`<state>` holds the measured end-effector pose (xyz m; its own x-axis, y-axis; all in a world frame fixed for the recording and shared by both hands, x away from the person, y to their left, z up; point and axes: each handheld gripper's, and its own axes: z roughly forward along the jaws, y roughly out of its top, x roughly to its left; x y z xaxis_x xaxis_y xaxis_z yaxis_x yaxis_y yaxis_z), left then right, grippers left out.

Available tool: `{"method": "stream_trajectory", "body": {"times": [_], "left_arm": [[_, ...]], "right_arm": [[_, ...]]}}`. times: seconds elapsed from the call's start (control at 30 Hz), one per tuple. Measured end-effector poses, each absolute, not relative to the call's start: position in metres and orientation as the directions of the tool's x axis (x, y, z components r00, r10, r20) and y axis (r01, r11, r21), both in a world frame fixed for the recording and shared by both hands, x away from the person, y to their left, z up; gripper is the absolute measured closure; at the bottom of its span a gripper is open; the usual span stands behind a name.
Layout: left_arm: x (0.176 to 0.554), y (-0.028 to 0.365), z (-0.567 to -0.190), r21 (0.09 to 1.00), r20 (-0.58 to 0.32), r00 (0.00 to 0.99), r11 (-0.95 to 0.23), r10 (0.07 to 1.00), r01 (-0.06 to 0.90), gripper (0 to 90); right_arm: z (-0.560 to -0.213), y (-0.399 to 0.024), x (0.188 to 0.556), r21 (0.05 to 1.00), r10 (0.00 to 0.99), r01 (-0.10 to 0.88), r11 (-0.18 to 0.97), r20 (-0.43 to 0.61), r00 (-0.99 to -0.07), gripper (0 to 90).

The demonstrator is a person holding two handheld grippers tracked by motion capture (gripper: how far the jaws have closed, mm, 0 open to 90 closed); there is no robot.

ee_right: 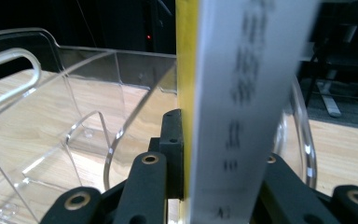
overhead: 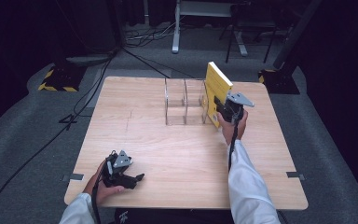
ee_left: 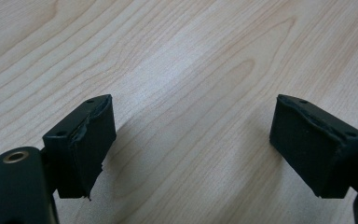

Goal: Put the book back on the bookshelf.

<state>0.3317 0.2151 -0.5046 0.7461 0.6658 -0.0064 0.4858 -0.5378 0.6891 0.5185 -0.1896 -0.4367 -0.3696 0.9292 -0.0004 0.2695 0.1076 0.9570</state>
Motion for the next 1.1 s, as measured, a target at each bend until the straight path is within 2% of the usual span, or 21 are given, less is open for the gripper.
{"method": "stream_trajectory", "body": {"times": [0.33, 0.67, 0.83, 1.1], "left_arm": [[0.331, 0.215, -0.505, 0.691, -0.013, 0.745, -0.533, 0.667, 0.489, 15.5], [0.331, 0.215, -0.505, 0.69, -0.012, 0.748, -0.535, 0.664, 0.487, 15.5], [0.331, 0.215, -0.505, 0.69, -0.012, 0.748, -0.535, 0.664, 0.487, 15.5], [0.331, 0.215, -0.505, 0.69, -0.012, 0.748, -0.536, 0.664, 0.487, 15.5]], "right_arm": [[-0.438, -0.185, 0.519, 0.947, 0.928, 0.282, 0.15, -0.037, -0.371, 76.2], [-0.441, -0.192, 0.524, 0.954, 0.959, 0.283, 0.099, -0.016, -0.282, 76.3], [-0.441, -0.184, 0.527, 0.956, 0.949, 0.273, 0.11, -0.019, -0.316, 76.3], [-0.439, -0.173, 0.532, 0.951, 0.95, 0.284, 0.123, -0.031, -0.311, 75.8]]}}
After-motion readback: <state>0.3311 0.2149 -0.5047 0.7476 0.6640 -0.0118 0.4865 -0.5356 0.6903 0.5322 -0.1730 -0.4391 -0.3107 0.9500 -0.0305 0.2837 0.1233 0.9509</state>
